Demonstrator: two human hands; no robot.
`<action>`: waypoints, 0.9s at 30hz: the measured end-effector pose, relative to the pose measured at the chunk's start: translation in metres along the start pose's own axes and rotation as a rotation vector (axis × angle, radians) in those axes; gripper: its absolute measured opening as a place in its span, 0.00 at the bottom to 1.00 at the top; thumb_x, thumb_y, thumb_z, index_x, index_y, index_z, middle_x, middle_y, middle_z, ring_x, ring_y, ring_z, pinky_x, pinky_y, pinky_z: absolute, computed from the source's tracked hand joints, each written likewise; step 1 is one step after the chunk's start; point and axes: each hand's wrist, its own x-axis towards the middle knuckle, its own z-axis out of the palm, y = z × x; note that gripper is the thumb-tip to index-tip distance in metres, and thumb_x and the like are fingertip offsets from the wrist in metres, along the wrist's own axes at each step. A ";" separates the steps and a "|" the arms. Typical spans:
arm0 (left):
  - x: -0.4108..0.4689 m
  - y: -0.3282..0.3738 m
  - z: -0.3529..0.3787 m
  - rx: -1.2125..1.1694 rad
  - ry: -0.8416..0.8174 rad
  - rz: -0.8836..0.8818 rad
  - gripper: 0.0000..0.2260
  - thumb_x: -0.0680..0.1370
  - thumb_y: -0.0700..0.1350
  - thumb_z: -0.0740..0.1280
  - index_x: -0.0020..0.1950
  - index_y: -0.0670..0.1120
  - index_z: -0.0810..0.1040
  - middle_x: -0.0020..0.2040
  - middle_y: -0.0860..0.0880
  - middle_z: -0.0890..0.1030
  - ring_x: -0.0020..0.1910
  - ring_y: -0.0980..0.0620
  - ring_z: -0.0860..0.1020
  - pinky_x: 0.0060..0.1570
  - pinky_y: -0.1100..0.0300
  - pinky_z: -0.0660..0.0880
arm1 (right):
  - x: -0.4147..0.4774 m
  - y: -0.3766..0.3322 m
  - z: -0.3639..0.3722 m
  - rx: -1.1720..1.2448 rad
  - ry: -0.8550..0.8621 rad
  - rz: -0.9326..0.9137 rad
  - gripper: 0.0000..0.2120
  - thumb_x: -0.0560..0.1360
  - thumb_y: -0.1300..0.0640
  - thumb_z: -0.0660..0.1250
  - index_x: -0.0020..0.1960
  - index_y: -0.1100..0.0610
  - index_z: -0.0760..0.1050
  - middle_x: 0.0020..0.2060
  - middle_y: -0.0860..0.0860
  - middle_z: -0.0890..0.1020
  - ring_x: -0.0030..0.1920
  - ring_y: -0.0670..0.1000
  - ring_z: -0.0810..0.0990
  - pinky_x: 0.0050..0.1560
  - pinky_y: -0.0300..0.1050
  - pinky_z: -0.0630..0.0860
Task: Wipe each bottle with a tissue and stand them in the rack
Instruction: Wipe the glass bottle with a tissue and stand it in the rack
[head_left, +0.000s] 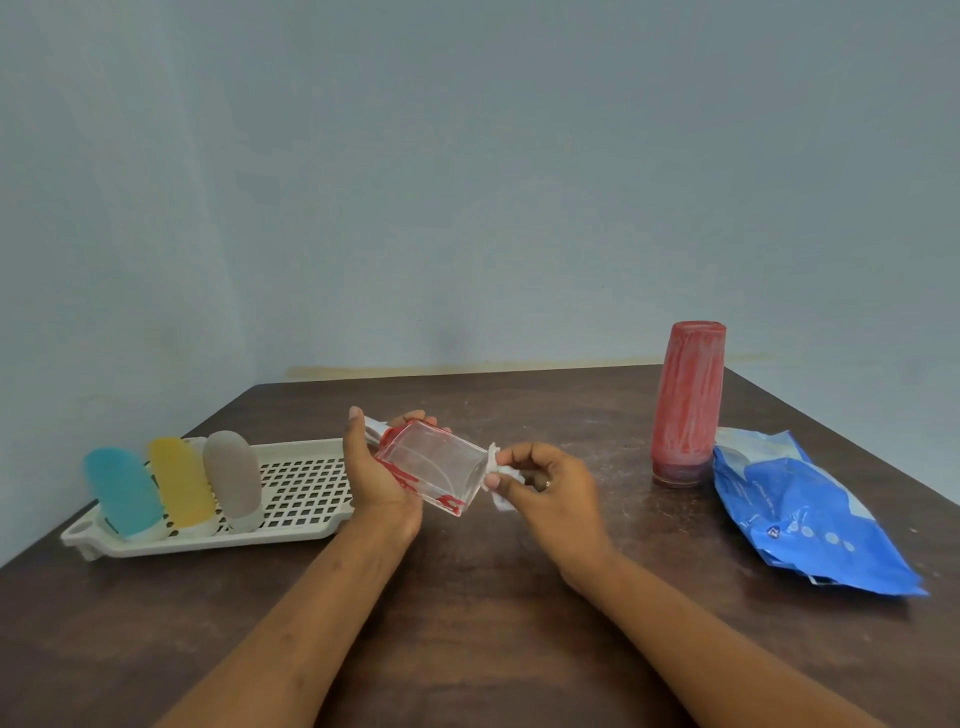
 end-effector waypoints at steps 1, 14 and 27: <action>0.000 0.000 0.000 -0.006 0.011 0.016 0.27 0.79 0.64 0.56 0.40 0.43 0.80 0.39 0.45 0.82 0.43 0.46 0.80 0.53 0.50 0.76 | -0.002 -0.001 0.002 0.038 -0.031 -0.003 0.07 0.68 0.65 0.74 0.43 0.57 0.79 0.41 0.52 0.84 0.41 0.48 0.83 0.41 0.43 0.80; 0.003 0.004 -0.003 -0.014 -0.038 0.000 0.31 0.78 0.66 0.53 0.39 0.42 0.81 0.38 0.44 0.83 0.44 0.44 0.80 0.56 0.48 0.74 | -0.008 -0.005 0.001 -0.070 -0.243 -0.088 0.10 0.65 0.65 0.76 0.37 0.52 0.80 0.37 0.51 0.83 0.39 0.51 0.81 0.41 0.46 0.80; -0.002 0.005 -0.003 -0.003 -0.186 -0.027 0.29 0.78 0.65 0.55 0.40 0.41 0.81 0.40 0.43 0.81 0.42 0.44 0.80 0.53 0.48 0.75 | 0.005 0.006 -0.011 0.042 -0.062 -0.003 0.06 0.67 0.67 0.74 0.41 0.59 0.80 0.38 0.53 0.83 0.38 0.47 0.81 0.38 0.39 0.77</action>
